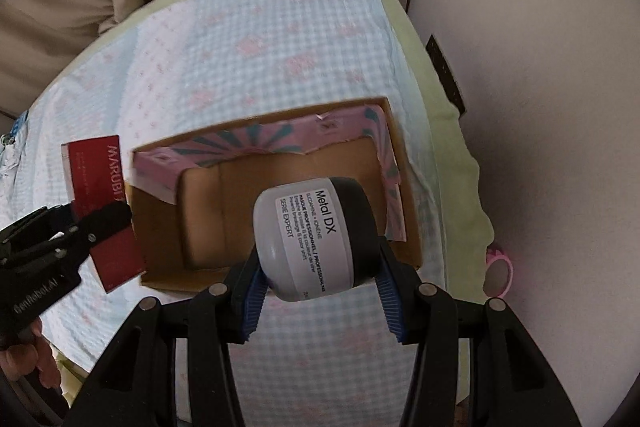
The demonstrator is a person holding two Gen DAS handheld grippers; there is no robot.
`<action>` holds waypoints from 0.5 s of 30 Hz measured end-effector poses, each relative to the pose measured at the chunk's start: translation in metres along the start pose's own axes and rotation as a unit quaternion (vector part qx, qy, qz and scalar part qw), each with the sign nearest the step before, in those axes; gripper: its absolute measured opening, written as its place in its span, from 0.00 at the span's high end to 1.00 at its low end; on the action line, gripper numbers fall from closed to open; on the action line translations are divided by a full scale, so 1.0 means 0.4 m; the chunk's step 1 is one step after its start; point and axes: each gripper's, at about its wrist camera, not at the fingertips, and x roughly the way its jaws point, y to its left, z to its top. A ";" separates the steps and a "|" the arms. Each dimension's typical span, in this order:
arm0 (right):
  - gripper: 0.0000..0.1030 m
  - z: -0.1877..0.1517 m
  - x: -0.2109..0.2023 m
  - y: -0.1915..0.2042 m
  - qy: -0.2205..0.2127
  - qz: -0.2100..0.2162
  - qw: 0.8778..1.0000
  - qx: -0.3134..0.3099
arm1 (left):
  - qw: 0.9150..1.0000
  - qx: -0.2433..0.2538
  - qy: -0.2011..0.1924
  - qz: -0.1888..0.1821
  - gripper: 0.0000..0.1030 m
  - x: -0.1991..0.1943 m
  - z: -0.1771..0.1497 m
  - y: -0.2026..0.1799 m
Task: Organize rigid objects
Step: 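Carry the red box and black-lidded jar over the cardboard box with both grippers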
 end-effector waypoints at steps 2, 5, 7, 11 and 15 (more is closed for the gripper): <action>0.55 0.007 0.041 -0.013 0.013 0.005 1.000 0.000 | 1.000 0.009 0.011 0.009 0.63 0.050 0.005 -0.008; 0.55 0.023 0.101 -0.019 0.026 0.013 1.000 0.002 | 0.999 0.022 0.029 0.024 0.63 0.114 0.010 -0.017; 0.55 0.034 0.140 -0.015 0.036 0.019 0.999 0.004 | 0.998 0.025 0.044 0.032 0.63 0.163 0.016 -0.018; 0.55 0.055 0.208 -0.016 0.052 0.024 0.998 0.003 | 0.996 0.038 0.066 0.046 0.63 0.243 0.023 -0.027; 0.55 0.069 0.268 -0.024 0.076 0.018 0.997 0.003 | 0.993 0.042 0.096 0.056 0.63 0.315 0.022 -0.021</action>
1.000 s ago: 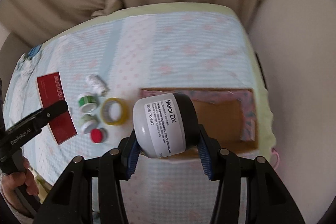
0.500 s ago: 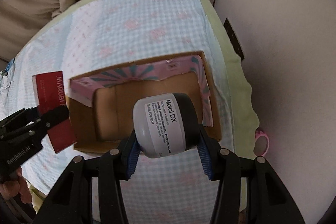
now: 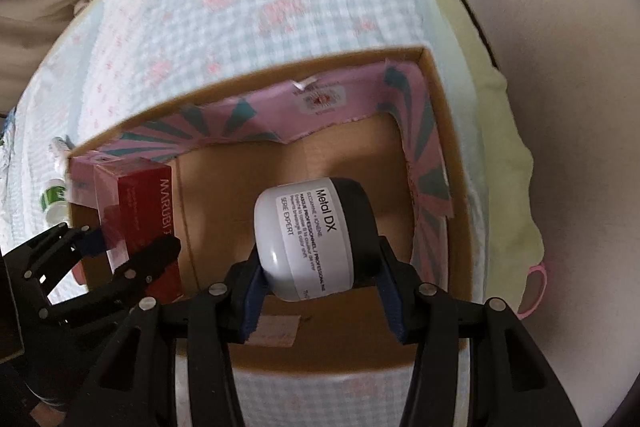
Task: Organize rigid objects
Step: 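Carry the red box and black-lidded jar over the cardboard box with both grippers, then release the red box and black-lidded jar into the box, open both grippers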
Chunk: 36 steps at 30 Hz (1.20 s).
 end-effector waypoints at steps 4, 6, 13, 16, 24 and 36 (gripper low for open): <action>0.56 0.012 0.038 0.015 0.012 -0.017 0.999 -0.040 | 0.999 0.015 0.027 0.014 0.63 0.052 -0.008 0.000; 0.56 0.011 0.046 0.023 0.014 -0.021 0.998 -0.057 | 0.999 0.023 0.033 0.016 0.63 0.063 -0.014 0.000; 0.56 0.025 0.034 0.019 -0.004 -0.007 0.998 -0.056 | 0.998 0.038 0.028 0.035 0.56 0.045 0.006 0.008; 0.14 0.040 0.014 0.002 -0.023 0.015 0.999 -0.045 | 0.998 0.053 0.003 0.037 0.00 0.005 0.003 0.006; 0.00 0.015 -0.053 -0.039 -0.049 0.020 0.998 -0.036 | 0.999 0.028 -0.012 0.033 0.00 -0.030 -0.039 0.057; 0.00 -0.001 -0.131 0.007 -0.065 -0.009 0.997 -0.045 | 0.998 0.018 -0.056 0.029 0.00 -0.171 -0.105 0.079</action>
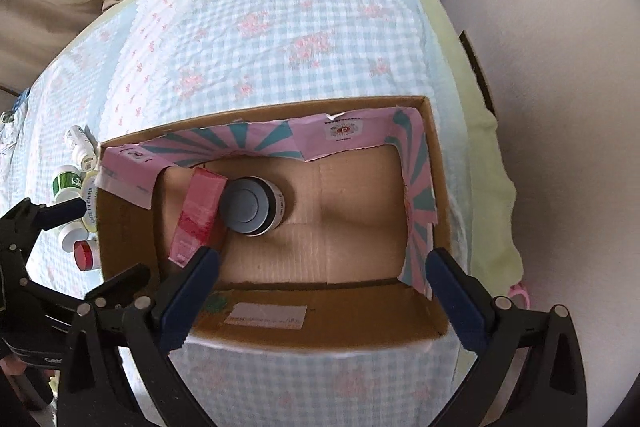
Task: Organize rigid objects
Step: 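Release the red box and black-lidded jar into the box, open both grippers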
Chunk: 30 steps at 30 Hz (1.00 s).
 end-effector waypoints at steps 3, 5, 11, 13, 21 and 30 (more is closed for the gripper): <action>0.00 -0.019 -0.050 0.015 -0.013 -0.005 1.000 -0.001 | 1.000 -0.001 -0.018 0.000 0.00 -0.073 -0.010 0.011; 0.00 -0.032 -0.088 0.032 -0.022 -0.010 1.000 -0.003 | 0.999 -0.002 -0.035 0.000 0.00 -0.133 -0.031 0.024; 0.00 -0.086 -0.225 0.083 -0.055 -0.020 0.998 0.000 | 0.996 -0.010 -0.085 0.005 0.00 -0.281 -0.099 0.052; 0.00 -0.108 -0.265 0.099 -0.064 -0.024 0.998 -0.002 | 0.995 -0.012 -0.102 0.013 0.00 -0.333 -0.132 0.069; 0.00 -0.196 -0.395 0.181 -0.107 -0.016 0.994 -0.020 | 0.985 -0.085 -0.151 0.018 0.00 -0.492 -0.289 0.180; 0.00 -0.309 -0.444 0.294 -0.145 0.011 0.989 -0.026 | 0.974 -0.157 -0.155 0.046 0.00 -0.566 -0.503 0.360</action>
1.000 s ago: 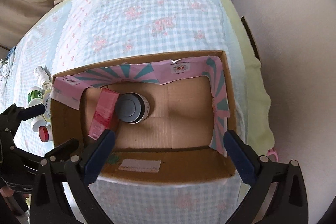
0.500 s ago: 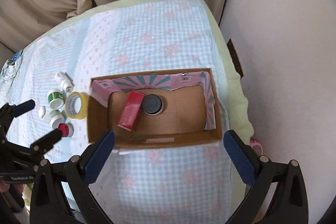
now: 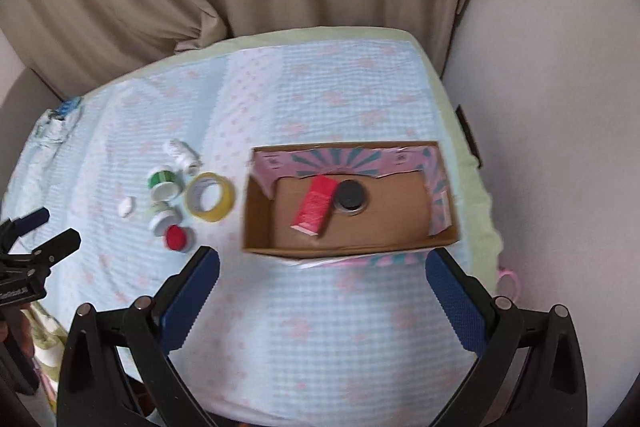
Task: Organize rigid objects
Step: 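Release the red box and black-lidded jar into the box, open both grippers, then grasp the white earbud case with the left gripper while the right grasps the pale green jar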
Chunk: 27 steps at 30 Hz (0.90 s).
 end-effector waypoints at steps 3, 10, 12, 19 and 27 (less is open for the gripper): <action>0.00 -0.025 -0.015 0.055 -0.001 0.011 1.000 0.008 | 1.000 -0.021 -0.002 0.002 0.00 -0.020 -0.030 0.088; 0.00 -0.057 -0.013 0.231 -0.004 0.026 1.000 0.008 | 1.000 -0.019 -0.003 0.001 0.00 -0.035 -0.072 0.298; 0.00 -0.061 -0.001 0.291 -0.006 0.030 0.999 0.011 | 1.000 -0.013 -0.004 0.002 0.00 -0.030 -0.074 0.349; 0.00 -0.053 0.092 0.496 0.012 0.032 0.999 0.009 | 1.000 0.004 0.015 -0.008 0.00 0.037 -0.071 0.543; 0.00 -0.023 0.246 0.683 0.035 0.035 0.998 -0.036 | 0.997 0.054 0.048 -0.012 0.00 0.208 -0.050 0.671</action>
